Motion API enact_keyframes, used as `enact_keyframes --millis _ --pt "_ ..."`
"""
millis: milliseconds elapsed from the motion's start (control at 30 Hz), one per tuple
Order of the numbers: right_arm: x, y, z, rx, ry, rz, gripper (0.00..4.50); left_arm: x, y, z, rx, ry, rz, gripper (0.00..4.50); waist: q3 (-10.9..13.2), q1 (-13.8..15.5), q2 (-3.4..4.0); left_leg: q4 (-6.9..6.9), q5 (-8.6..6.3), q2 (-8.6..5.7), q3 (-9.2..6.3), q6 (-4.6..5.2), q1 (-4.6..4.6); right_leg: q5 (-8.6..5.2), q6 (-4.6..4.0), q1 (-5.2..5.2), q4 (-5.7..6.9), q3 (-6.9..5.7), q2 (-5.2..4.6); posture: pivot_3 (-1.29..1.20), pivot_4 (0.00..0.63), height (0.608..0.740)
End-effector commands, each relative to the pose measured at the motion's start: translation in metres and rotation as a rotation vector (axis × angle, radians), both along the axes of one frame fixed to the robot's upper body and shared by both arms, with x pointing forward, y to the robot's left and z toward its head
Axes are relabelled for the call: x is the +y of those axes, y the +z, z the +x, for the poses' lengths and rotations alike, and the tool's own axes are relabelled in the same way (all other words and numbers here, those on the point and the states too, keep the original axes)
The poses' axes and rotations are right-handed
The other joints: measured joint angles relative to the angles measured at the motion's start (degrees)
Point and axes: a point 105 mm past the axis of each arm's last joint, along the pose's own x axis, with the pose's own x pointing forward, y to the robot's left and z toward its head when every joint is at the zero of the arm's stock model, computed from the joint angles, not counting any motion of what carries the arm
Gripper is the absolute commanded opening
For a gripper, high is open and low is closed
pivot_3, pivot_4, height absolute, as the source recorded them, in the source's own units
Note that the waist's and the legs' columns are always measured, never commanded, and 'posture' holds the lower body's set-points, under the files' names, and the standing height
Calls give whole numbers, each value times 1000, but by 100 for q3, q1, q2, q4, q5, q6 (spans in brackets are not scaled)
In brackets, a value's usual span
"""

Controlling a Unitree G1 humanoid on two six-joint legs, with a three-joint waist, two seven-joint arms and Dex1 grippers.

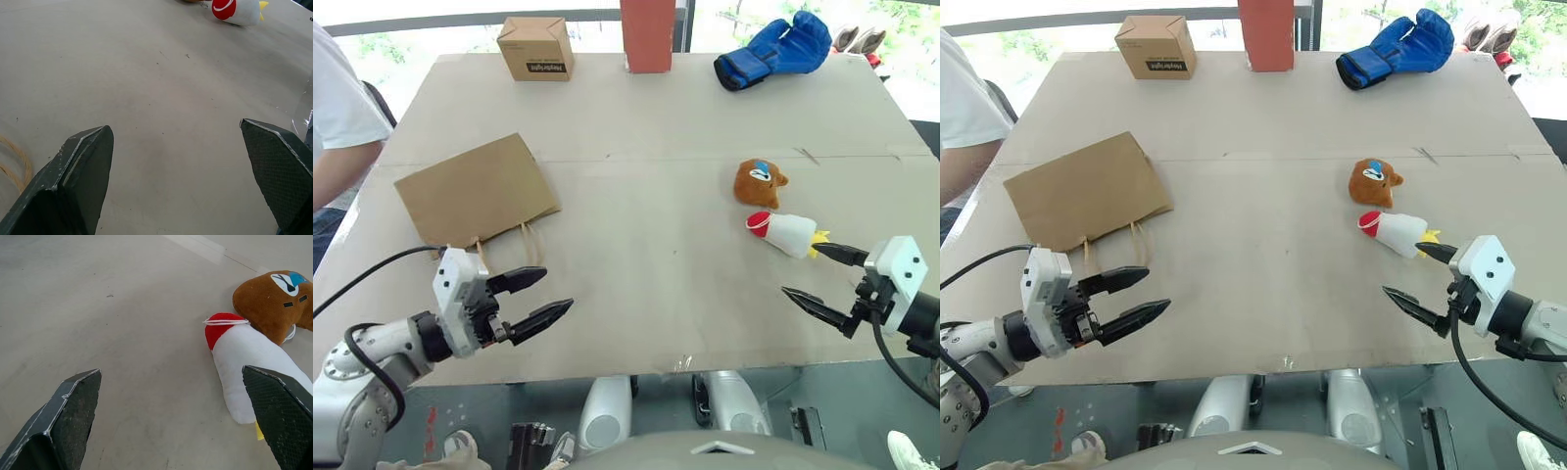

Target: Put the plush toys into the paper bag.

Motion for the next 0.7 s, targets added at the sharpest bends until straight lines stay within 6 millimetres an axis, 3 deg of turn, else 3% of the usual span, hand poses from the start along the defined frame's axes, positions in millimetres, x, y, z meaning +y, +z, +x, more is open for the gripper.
enact_keyframes --millis 33,167,267,367,467,567,700 --pt "13 12 0 -70 73 20 4500 0 17 6 -91 11 4 4477 0 1 0 0 0 0 0 1 0 0 0 0 0 0 2 0 150 740" --pt "48 20 -5 -122 247 84 4500 38 27 24 -171 140 55 4477 0 -12 2 -1 1 0 8 3 1 -1 2 -1 3 -8 24 0 150 740" --pt "58 21 -6 -128 290 97 4500 62 33 28 -221 172 135 4477 0 -13 1 -2 1 0 8 3 2 -1 -1 -3 4 -9 30 0 150 740" --pt "64 20 -5 -128 322 102 4500 96 29 18 -270 84 376 4477 -4 -10 -9 -5 0 0 17 4 -3 4 -10 -7 -2 -6 23 0 150 740" --pt "67 19 -4 -131 333 104 4500 118 17 7 -266 11 535 4477 -8 -11 -15 -21 -1 2 42 3 -3 13 -26 -27 -2 -6 -25 0 150 740" --pt "70 17 -3 -135 335 110 4500 125 9 8 -278 -18 587 4477 -10 3 -19 -34 -2 4 67 6 -5 14 -26 -44 0 -23 -69 0 150 740" --pt "74 16 -2 -142 336 119 4500 116 -2 21 -333 -64 645 4477 -16 35 -30 -35 -5 36 113 3 -12 14 -25 -45 -2 -45 -86 0 150 740"
